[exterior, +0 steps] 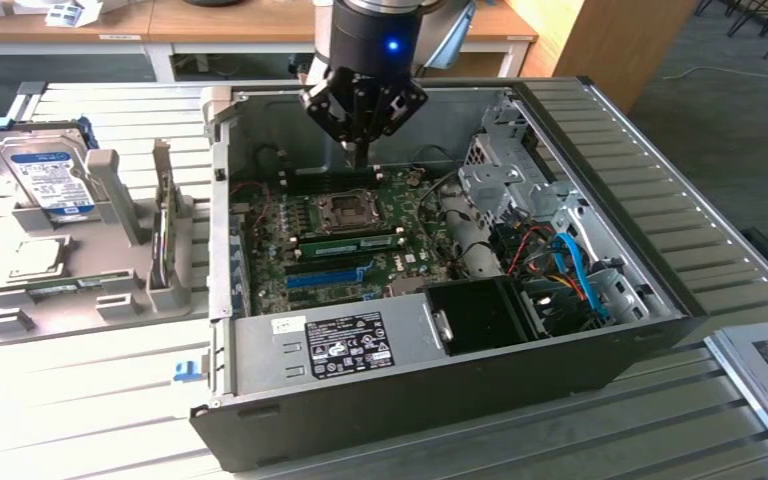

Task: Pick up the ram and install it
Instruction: 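Press down the ram until it locks into place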

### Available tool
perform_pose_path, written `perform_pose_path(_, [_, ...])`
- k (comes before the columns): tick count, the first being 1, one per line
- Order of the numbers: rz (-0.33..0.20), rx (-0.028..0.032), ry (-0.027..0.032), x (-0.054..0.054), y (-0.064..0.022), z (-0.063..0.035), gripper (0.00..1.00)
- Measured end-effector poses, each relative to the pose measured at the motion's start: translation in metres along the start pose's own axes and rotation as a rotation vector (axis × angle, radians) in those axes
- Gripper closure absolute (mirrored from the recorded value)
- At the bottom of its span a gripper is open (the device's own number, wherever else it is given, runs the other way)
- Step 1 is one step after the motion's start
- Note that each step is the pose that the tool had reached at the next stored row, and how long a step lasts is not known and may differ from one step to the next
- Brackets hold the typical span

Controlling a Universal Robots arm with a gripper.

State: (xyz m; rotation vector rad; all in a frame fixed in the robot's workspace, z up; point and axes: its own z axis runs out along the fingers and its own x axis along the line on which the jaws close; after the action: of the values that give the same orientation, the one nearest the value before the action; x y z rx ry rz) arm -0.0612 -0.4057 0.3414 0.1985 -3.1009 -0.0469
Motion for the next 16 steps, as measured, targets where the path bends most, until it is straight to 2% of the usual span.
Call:
perform_pose_path(6, [0.102,-0.0031,-0.0032,0.0000,0.0000,0.0003,0.90])
perform_pose_path(11, [0.107,-0.0033,-0.0037,0.0001,0.0000,0.0003,0.90])
perform_pose_path(16, [0.105,-0.0027,-0.0123,0.0003,0.0000,0.0004,0.90])
